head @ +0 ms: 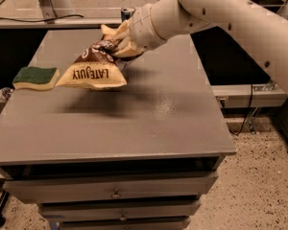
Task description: Move brown chip bag near sponge
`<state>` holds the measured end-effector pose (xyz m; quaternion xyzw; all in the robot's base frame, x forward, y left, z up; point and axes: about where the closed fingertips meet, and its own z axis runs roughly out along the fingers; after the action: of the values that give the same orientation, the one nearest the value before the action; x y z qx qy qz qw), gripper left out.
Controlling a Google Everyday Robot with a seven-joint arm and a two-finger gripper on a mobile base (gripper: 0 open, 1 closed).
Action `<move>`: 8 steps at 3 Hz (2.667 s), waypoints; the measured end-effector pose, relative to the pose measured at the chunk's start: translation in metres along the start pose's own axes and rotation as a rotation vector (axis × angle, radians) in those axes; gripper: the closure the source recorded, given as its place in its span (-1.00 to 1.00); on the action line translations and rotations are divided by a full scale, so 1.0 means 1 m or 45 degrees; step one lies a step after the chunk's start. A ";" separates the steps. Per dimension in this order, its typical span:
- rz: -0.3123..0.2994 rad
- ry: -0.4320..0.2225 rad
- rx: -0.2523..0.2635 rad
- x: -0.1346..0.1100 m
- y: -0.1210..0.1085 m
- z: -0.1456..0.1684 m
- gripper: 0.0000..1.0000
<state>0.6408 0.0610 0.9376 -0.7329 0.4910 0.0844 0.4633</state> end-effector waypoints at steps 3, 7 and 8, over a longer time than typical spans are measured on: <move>-0.260 -0.237 -0.126 -0.019 -0.026 0.081 1.00; -0.372 -0.384 -0.227 -0.044 -0.022 0.123 -0.28; -0.400 -0.404 -0.237 -0.046 -0.017 0.119 -0.73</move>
Offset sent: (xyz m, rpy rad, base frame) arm 0.0463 0.0798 -0.0184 0.0505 -0.0946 0.3129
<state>0.6705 0.1824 0.9081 -0.8174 0.2821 0.1703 0.4726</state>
